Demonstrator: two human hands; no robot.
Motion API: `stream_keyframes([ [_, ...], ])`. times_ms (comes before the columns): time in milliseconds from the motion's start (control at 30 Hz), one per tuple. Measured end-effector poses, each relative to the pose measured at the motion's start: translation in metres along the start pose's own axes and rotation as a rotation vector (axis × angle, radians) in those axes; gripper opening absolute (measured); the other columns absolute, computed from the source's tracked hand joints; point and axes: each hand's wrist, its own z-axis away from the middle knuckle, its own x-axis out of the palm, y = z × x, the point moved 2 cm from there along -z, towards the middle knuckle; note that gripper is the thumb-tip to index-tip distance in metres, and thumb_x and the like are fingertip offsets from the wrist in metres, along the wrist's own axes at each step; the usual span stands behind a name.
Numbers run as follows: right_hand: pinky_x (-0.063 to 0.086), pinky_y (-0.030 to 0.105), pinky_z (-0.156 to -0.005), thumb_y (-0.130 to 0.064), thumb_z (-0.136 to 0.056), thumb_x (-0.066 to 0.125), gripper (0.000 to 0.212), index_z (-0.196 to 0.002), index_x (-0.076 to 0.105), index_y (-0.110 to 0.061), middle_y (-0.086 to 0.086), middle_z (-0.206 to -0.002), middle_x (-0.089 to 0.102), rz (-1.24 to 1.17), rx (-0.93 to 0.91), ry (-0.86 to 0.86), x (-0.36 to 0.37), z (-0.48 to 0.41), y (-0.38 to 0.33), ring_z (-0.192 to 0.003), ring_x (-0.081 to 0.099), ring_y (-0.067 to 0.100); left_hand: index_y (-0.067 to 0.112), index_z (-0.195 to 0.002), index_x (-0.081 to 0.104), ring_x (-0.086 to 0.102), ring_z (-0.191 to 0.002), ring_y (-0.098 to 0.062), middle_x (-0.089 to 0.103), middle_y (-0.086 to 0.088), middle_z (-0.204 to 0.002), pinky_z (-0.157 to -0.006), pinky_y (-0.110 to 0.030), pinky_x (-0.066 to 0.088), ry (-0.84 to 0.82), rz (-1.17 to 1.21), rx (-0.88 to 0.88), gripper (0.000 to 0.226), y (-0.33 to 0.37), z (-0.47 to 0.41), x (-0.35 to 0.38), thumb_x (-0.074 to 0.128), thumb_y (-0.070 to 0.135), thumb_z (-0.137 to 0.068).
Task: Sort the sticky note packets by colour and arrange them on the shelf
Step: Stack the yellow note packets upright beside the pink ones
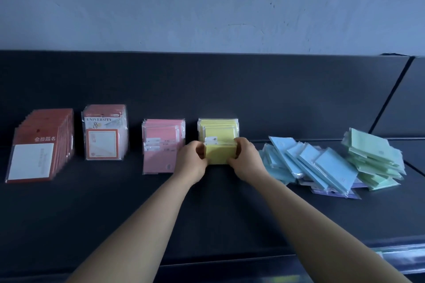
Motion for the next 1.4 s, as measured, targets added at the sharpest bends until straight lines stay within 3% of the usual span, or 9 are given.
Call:
stream_keyframes([
  [433, 0.036, 0.025, -0.08, -0.018, -0.093, 0.055, 0.054, -0.142, 0.032, -0.01, 0.009, -0.137, 0.038, 0.047, 0.047, -0.034, 0.003, -0.002, 0.0, -0.098, 0.042, 0.014, 0.012, -0.123, 0.057, 0.06, -0.101, -0.017, 0.064, 0.0, -0.113, -0.082, -0.026, 0.045, -0.016, -0.011, -0.034, 0.038, -0.007, -0.008, 0.003, 0.07, 0.016, -0.087],
  [600, 0.036, 0.025, -0.082, -0.018, -0.091, 0.058, 0.054, -0.139, 0.034, -0.012, 0.007, -0.134, 0.043, 0.037, 0.049, -0.054, 0.004, 0.001, -0.002, -0.112, 0.048, 0.02, 0.011, -0.123, 0.057, 0.059, -0.101, -0.016, 0.064, 0.0, -0.115, -0.08, -0.023, 0.042, -0.017, 0.004, -0.045, 0.037, -0.006, -0.005, 0.0, 0.068, 0.016, -0.088],
  [833, 0.035, 0.024, -0.077, -0.017, -0.089, 0.06, 0.039, -0.124, 0.043, -0.014, 0.004, -0.127, 0.045, 0.013, 0.022, -0.032, 0.0, 0.009, -0.007, -0.096, 0.045, 0.015, 0.012, -0.125, 0.054, 0.058, -0.103, -0.015, 0.061, 0.001, -0.119, -0.081, -0.024, 0.043, -0.034, 0.023, -0.049, 0.038, -0.001, 0.0, -0.004, 0.066, 0.018, -0.09],
  [933, 0.029, 0.018, -0.084, -0.017, -0.092, 0.057, 0.047, -0.134, 0.036, -0.012, 0.005, -0.14, 0.037, 0.038, -0.035, -0.012, -0.009, 0.018, -0.014, -0.117, 0.043, 0.02, 0.015, -0.121, 0.053, 0.057, -0.104, -0.016, 0.057, 0.003, -0.113, -0.082, -0.024, 0.042, -0.014, 0.041, 0.006, 0.031, 0.009, 0.008, -0.012, 0.063, 0.017, -0.091],
  [1033, 0.024, 0.012, -0.084, -0.018, -0.095, 0.054, 0.056, -0.143, 0.028, -0.01, 0.003, -0.15, 0.028, 0.079, -0.097, 0.036, -0.022, 0.031, -0.019, -0.134, 0.032, 0.018, 0.012, -0.131, 0.05, 0.052, -0.102, -0.011, 0.052, 0.008, -0.111, -0.084, -0.022, 0.038, 0.024, 0.055, 0.093, 0.039, 0.024, 0.019, -0.023, 0.06, 0.02, -0.094],
  [1133, 0.03, 0.026, -0.108, -0.024, -0.096, 0.054, 0.066, -0.151, 0.019, -0.014, 0.0, -0.156, 0.022, 0.1, -0.143, 0.113, -0.037, 0.048, -0.021, -0.141, 0.026, 0.016, 0.014, -0.13, 0.051, 0.053, -0.111, -0.01, 0.055, 0.007, -0.122, -0.092, -0.023, 0.04, 0.065, 0.089, 0.173, 0.038, 0.038, 0.03, -0.031, 0.059, 0.023, -0.094],
  [1200, 0.036, 0.026, -0.103, -0.024, -0.096, 0.054, 0.064, -0.15, 0.021, -0.016, -0.003, -0.155, 0.025, 0.09, -0.168, 0.184, -0.051, 0.06, -0.02, -0.14, 0.029, 0.014, 0.015, -0.13, 0.052, 0.054, -0.113, -0.01, 0.056, 0.005, -0.126, -0.097, -0.026, 0.043, 0.051, 0.105, 0.203, 0.038, 0.048, 0.038, -0.029, 0.058, 0.024, -0.094],
  [1300, 0.02, 0.007, -0.095, -0.02, -0.096, 0.054, 0.055, -0.146, 0.033, -0.014, -0.003, -0.151, 0.033, 0.158, -0.224, 0.323, -0.077, 0.078, -0.01, -0.137, 0.032, 0.012, 0.018, -0.127, 0.054, 0.058, -0.094, -0.004, 0.061, 0.01, -0.109, -0.076, -0.009, 0.042, -0.02, 0.159, 0.21, 0.033, 0.06, 0.054, -0.017, 0.057, 0.023, -0.094],
  [1400, 0.021, 0.012, -0.101, -0.018, -0.095, 0.055, 0.048, -0.141, 0.043, -0.011, -0.001, -0.15, 0.038, 0.23, -0.199, 0.42, -0.106, 0.087, 0.012, -0.137, 0.035, 0.014, 0.019, -0.119, 0.057, 0.061, -0.085, -0.004, 0.061, 0.015, -0.093, -0.07, -0.01, 0.047, -0.112, 0.194, 0.187, 0.027, 0.073, 0.069, 0.003, 0.058, 0.024, -0.092],
])
